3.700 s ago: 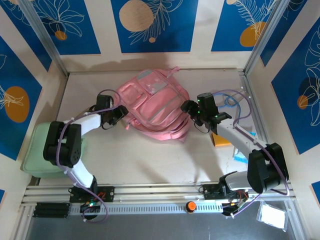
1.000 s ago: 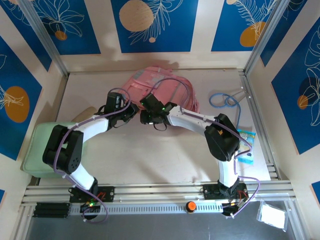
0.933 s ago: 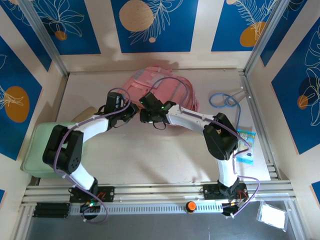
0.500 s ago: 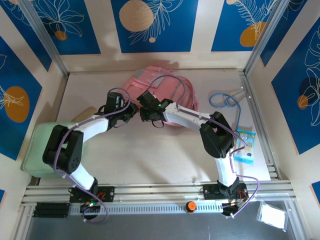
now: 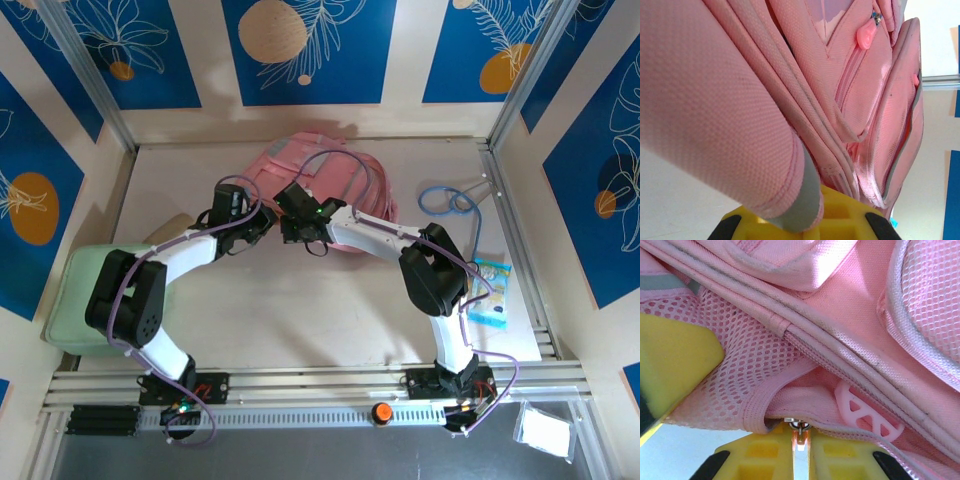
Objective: Pack books, pencil case, and school supplies into a backpack
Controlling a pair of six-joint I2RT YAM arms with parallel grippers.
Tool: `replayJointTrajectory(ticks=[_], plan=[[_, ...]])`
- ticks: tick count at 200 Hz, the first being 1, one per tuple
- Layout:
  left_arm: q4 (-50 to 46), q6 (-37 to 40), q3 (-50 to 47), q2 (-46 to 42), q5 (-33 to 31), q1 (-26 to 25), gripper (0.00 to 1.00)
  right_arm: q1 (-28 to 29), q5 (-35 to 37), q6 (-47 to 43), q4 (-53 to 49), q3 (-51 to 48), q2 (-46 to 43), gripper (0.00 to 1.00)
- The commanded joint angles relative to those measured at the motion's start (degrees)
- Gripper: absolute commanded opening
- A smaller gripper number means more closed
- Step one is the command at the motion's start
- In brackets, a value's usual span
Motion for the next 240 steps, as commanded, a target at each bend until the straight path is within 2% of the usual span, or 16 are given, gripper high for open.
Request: replayJointTrajectory(ticks=[1, 52, 110, 148, 187, 216, 240], plan=[[1.35, 2.33, 2.64, -2.98, 2.60, -0.58, 0.00, -1.50, 6.26, -0.45, 1.29, -2.22, -0.03, 0.10], [1.00, 2.76, 2.03, -2.98, 1.81, 0.60, 0.00, -2.18, 9.64, 1.03, 2.76, -12.16, -6.53, 0.09], [1.18, 3.04, 1.71, -2.57, 1.88, 1.87, 0.00, -5.75, 11.04, 3.99, 1.35, -24.60, -14.97, 0.10], [1.18, 3.07, 2.02, -2.35, 2.12, 1.88, 0.00, -5.72, 8.97, 0.90, 1.58, -22.87, -13.81, 0.21], [0.88, 3.16, 2.02, -2.46, 2.42, 1.88, 0.00, -5.54, 8.06, -0.16, 2.15, -19.82, -11.47, 0.26], [0.74, 3.18, 2.11, -2.35, 2.51, 1.84, 0.00, -5.57, 8.05, -0.49, 2.33, -19.10, -10.63, 0.25], [0.50, 3.45, 2.27, -2.26, 2.29, 1.86, 0.00, -5.54, 8.74, -0.32, 2.01, -19.47, -10.76, 0.18]])
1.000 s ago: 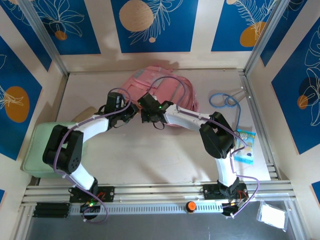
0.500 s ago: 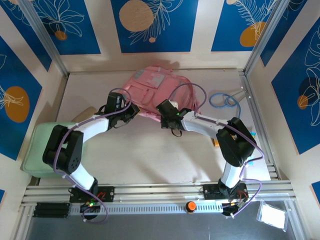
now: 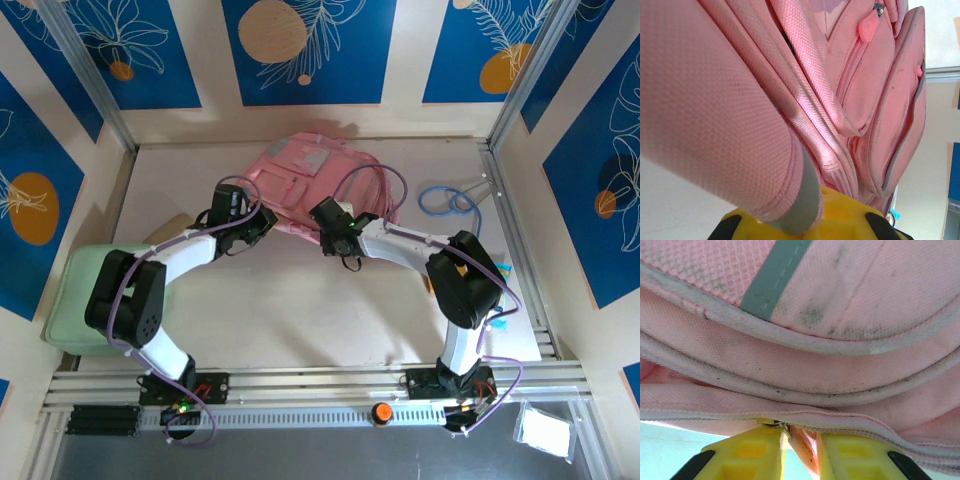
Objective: Pack books, pencil case, and school supplies into a backpack
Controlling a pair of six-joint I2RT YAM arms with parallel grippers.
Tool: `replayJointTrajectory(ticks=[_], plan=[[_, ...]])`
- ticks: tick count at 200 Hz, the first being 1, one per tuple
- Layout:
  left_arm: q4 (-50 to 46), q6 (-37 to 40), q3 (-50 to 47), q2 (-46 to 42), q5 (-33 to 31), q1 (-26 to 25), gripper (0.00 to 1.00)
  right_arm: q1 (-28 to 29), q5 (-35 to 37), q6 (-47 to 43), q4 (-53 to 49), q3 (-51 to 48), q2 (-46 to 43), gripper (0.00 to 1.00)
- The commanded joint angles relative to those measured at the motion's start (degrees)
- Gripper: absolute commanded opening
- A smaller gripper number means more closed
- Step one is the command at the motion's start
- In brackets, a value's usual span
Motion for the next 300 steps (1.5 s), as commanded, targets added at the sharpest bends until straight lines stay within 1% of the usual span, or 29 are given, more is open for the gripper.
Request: replayJointTrajectory(ticks=[1, 13, 22, 41, 67, 87, 104, 124, 133, 148, 149, 165, 180, 193, 218, 233, 252, 282, 300], plan=[[1.47, 1.99, 2.28, -2.20, 0.65, 0.82, 0.00, -0.49, 2.15, -0.25, -0.41, 1.22, 0.73, 0.17], [0.98, 2.48, 2.45, -2.15, 0.10, 0.97, 0.00, -0.62, 2.45, -0.21, -0.47, 0.41, 0.18, 0.13], [0.47, 3.11, 2.62, -2.04, -0.40, 1.19, 0.00, -0.66, 2.88, -0.07, -0.39, -0.66, -0.50, 0.12], [0.51, 3.51, 2.43, -1.32, -1.10, 2.32, 0.00, -1.47, 3.39, 0.12, 0.64, -4.52, -2.91, 0.11], [2.16, 2.90, 2.21, 0.52, -0.35, 4.53, 0.00, -4.38, 3.14, 1.44, 1.47, -10.90, -7.07, 0.12], [2.33, 3.40, 3.30, 2.57, 0.50, 5.60, 0.00, -7.27, 1.47, 2.45, 1.28, -14.04, -9.40, 0.12], [2.24, 3.91, 4.51, 4.72, 1.03, 6.19, 0.00, -8.81, -0.62, 1.99, 1.52, -14.79, -10.35, 0.11], [1.66, 4.87, 5.68, 6.79, 0.92, 7.02, 0.00, -8.54, -3.69, -0.56, 2.31, -13.48, -10.50, 0.04], [0.89, 5.47, 6.09, 7.28, 0.46, 7.41, 0.06, -7.87, -5.94, -2.36, 3.12, -12.54, -10.23, 0.00], [-0.55, 6.51, 6.04, 7.22, -0.98, 8.32, 0.18, -6.17, -9.77, -5.29, 4.90, -10.70, -9.60, 0.00], [-0.55, 6.59, 6.01, 7.19, -1.08, 8.40, 0.20, -6.06, -10.09, -5.47, 5.07, -10.59, -9.59, 0.00], [-1.98, 7.40, 4.78, 6.03, -2.84, 9.46, 0.37, -4.14, -15.26, -7.93, 7.28, -8.36, -8.23, 0.00], [-2.67, 7.56, 2.72, 4.36, -3.64, 10.77, 0.45, -2.93, -21.34, -8.55, 9.38, -5.84, -6.18, 0.00], [-2.76, 6.83, 0.68, 2.71, -3.24, 11.61, 0.51, -1.98, -25.68, -8.53, 11.18, -3.34, -3.92, 0.00], [-1.51, 3.92, -3.37, -0.29, -0.04, 11.73, 0.56, 0.21, -30.75, -8.38, 12.53, 2.95, 0.89, 0.00], [1.94, 0.22, -6.62, -1.56, 2.79, 11.41, 0.57, 1.35, -32.62, -8.30, 12.56, 6.75, 3.78, 0.00], [5.76, -3.88, -10.16, -2.68, 4.77, 10.62, 0.58, 2.21, -34.45, -7.94, 12.31, 10.37, 6.77, 0.00], [10.41, -7.39, -12.21, -2.44, 6.69, 9.55, 0.59, 3.19, -35.11, -8.11, 10.94, 13.14, 9.05, 0.00], [11.08, -7.48, -11.72, -1.68, 6.40, 9.03, 0.59, 3.38, -35.23, -8.29, 10.21, 13.23, 9.33, 0.00]])
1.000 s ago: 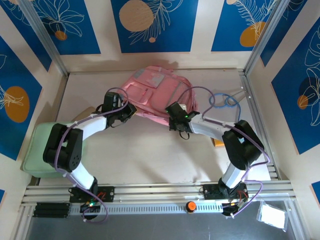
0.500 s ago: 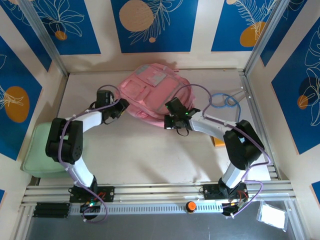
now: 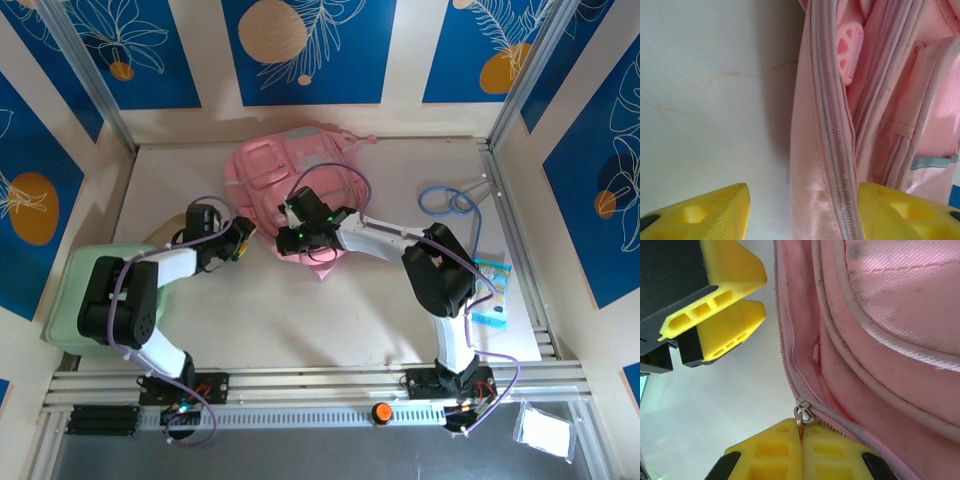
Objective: Pack books, pencil case, and school supplies into a backpack
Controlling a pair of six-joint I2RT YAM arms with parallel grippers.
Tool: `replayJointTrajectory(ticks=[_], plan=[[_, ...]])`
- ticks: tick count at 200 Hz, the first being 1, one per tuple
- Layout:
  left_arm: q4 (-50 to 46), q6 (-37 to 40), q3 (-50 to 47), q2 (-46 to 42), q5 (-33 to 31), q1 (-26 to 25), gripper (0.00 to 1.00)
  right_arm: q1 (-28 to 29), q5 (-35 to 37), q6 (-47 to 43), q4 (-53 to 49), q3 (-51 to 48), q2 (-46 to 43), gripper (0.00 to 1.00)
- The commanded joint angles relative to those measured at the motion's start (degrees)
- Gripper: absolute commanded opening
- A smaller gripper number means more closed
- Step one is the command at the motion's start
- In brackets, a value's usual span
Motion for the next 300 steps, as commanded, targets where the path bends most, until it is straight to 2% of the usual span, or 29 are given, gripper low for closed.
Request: replayJointTrajectory(ticks=[1, 52, 83, 115, 174, 199, 209, 247, 266, 300], plan=[[4.94, -2.70, 0.30, -0.08, 2.12, -0.95, 0.59, 0.34, -3.02, -1.25, -0.18, 2.07, 0.28, 0.00], [6.02, -2.82, 3.00, 3.75, 2.58, -2.11, 0.57, 1.08, -1.74, -2.48, -3.55, 1.94, 0.18, 0.00], [5.86, -2.67, 4.72, 5.85, 2.68, -2.51, 0.51, 1.83, -0.54, -3.10, -5.57, 1.90, -0.02, 0.00], [5.49, -2.41, 5.36, 7.58, 2.68, -2.98, 0.35, 2.77, 2.89, -2.92, -8.45, 2.08, -0.18, 0.00], [3.85, -0.97, 6.07, 8.34, 2.08, -3.26, 0.07, 4.98, 15.52, -1.45, -13.78, 2.31, -0.24, 0.00], [3.01, -0.16, 6.49, 7.96, 1.48, -3.24, 0.00, 5.25, 20.28, -0.17, -15.91, 2.63, 0.13, 0.00], [2.99, -0.18, 6.51, 7.90, 1.54, -3.21, 0.00, 5.23, 20.87, 0.06, -16.03, 2.59, 0.36, 0.00], [3.78, -0.61, 6.60, 8.04, 2.14, -3.49, 0.00, 5.59, 21.51, -0.89, -16.27, 5.82, 3.42, 0.20], [4.21, -0.92, 6.62, 8.15, 2.44, -3.59, 0.00, 5.68, 21.86, -1.25, -16.63, 7.90, 4.97, 0.23], [4.26, -0.96, 6.42, 8.08, 2.59, -3.67, 0.00, 5.74, 23.09, -1.34, -17.34, 8.98, 6.17, 0.22]])
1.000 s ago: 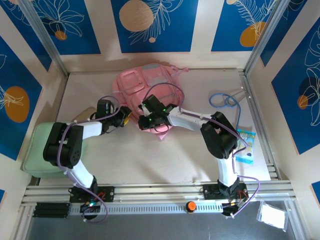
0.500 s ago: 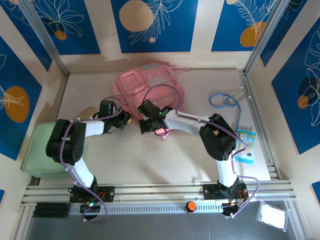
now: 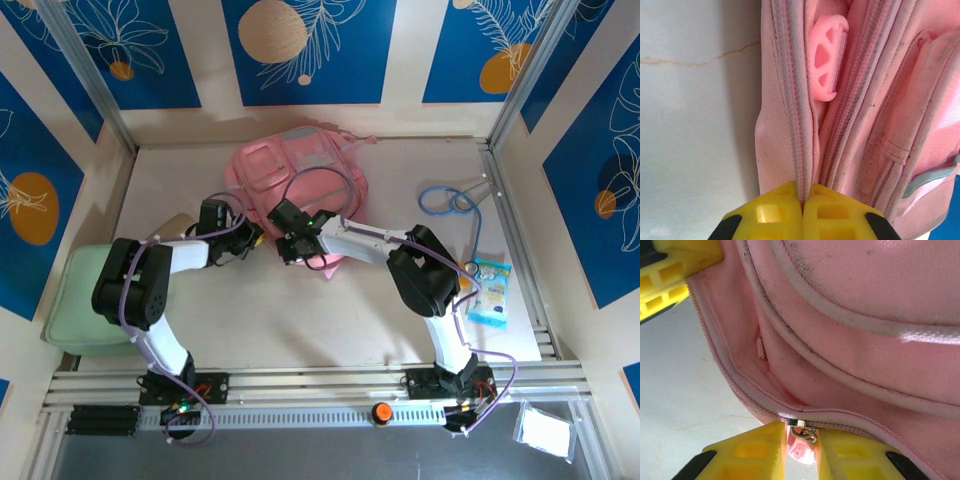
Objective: Pack books, pencil case, and school supplies into a backpack
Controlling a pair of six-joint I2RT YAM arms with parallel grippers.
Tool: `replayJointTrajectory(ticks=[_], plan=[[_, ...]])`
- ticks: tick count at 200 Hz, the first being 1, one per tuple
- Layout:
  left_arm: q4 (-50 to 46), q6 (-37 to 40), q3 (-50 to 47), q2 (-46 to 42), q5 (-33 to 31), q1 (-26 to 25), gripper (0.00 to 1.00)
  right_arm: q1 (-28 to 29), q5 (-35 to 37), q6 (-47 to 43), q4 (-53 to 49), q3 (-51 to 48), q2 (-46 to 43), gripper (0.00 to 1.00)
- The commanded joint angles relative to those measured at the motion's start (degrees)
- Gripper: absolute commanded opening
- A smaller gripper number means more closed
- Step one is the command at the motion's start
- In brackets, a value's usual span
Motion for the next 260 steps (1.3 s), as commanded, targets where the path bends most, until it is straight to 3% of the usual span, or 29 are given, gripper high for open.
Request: replayJointTrajectory(ticks=[1, 43, 72, 114, 200, 230, 260], plan=[[1.26, 0.42, 1.70, 0.23, 0.67, -0.60, 0.00, 0.47, 2.37, -0.53, -1.93, 1.47, 1.14, 0.23], [1.22, 0.44, 1.95, 0.34, 0.35, -0.59, 0.00, 0.84, 4.80, 0.20, -2.46, 1.32, 2.03, 0.19], [0.79, 0.69, 2.29, 0.37, 0.08, -0.57, 0.00, 1.00, 5.92, 1.44, -3.95, 2.99, 3.81, 0.05], [-2.38, 3.04, 3.30, -0.03, -1.70, -0.42, 0.00, 1.80, 10.88, 4.04, -7.49, 1.77, 0.46, 0.00], [-5.63, 6.51, 5.57, 1.02, -4.03, 1.80, 0.00, 1.07, 23.86, 13.12, -18.46, -9.61, -12.37, 0.05], [-6.07, 6.97, 5.57, 0.67, -4.12, 2.11, 0.00, -2.31, 20.44, 12.84, -15.68, -12.59, -13.83, 0.07], [-5.90, 6.84, 5.57, 0.76, -3.59, 2.21, 0.00, -3.28, 14.32, 5.57, -9.34, -12.30, -12.56, 0.17]])
